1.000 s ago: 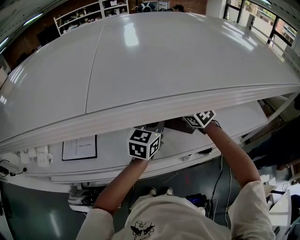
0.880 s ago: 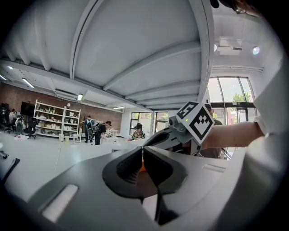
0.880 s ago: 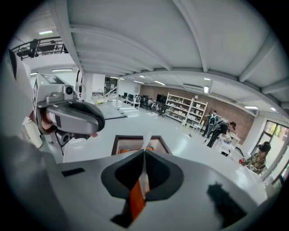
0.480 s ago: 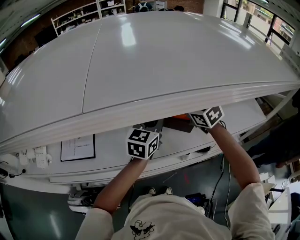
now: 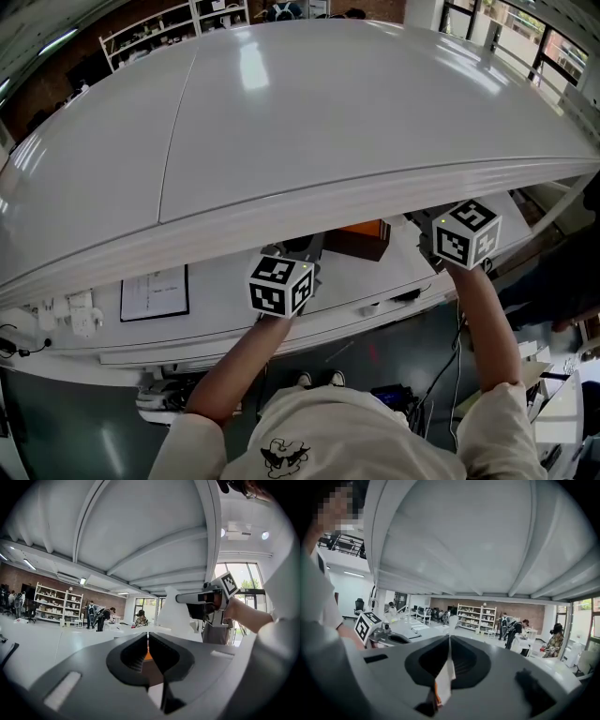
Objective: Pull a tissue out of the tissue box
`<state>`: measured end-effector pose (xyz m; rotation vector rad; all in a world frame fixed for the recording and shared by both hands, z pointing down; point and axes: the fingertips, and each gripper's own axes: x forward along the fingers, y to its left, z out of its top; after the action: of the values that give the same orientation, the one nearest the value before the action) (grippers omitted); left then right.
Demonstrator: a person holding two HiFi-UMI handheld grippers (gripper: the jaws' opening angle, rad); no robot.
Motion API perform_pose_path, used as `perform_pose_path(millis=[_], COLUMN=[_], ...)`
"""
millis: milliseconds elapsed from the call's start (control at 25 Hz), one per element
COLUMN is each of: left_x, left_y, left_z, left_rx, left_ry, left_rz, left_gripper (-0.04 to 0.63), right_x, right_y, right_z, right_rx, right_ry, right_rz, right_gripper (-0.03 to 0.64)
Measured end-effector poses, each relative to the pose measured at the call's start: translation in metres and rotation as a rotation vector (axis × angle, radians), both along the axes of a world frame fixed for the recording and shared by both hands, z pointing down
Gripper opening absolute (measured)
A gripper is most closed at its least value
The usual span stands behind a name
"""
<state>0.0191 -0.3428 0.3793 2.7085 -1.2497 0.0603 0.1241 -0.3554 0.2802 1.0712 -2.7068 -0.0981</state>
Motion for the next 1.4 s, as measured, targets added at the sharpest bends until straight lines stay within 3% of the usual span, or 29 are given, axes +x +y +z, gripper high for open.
perform_pose_path(millis=[360,760,1120,1400], left_x=[0.005,0.004,0.004,0.000], left_y=[0.012,0.086,0.142,0.161], left_z=[-0.010,-0.006,0.044,0.063], left_rx=[0.024,0.078,-0.007,-0.056], left_ry=[0.017,0.019,0.018,0.061], left_rz=[0.015,0.062,0.095,0.072], left_gripper=[0.018,0.018,0.017,0.015], right_x=[0.023,0.015,0.012,0.010], right_y=[0.016,0.098,0.163,0.190], right_z=[0.010,0.036,0.093,0.129], right_rx=[-0.006,0.016,-0.092,-0.176], right_ry=[-0.102,-0.262,-0.395,-0.455], right_rz=[0.052,0.086,0.163,0.193], right_gripper=[0.015,0.015,0.015,0.015])
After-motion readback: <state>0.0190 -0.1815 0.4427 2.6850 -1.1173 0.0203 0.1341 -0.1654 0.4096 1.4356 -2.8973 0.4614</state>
